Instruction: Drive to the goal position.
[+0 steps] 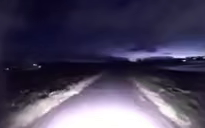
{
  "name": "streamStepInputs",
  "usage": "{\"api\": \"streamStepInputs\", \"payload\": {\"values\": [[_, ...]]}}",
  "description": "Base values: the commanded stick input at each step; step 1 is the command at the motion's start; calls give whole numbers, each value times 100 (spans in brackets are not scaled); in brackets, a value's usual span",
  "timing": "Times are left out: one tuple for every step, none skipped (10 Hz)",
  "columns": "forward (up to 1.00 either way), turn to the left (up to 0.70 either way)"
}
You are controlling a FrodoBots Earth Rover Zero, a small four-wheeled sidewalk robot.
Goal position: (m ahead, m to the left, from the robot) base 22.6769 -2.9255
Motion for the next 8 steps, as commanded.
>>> {"api": "streamStepInputs", "payload": {"values": [[85, 0], [85, 0], [85, 0], [85, -9], [85, -24], [85, -25], [85, -9], [85, 0]]}}
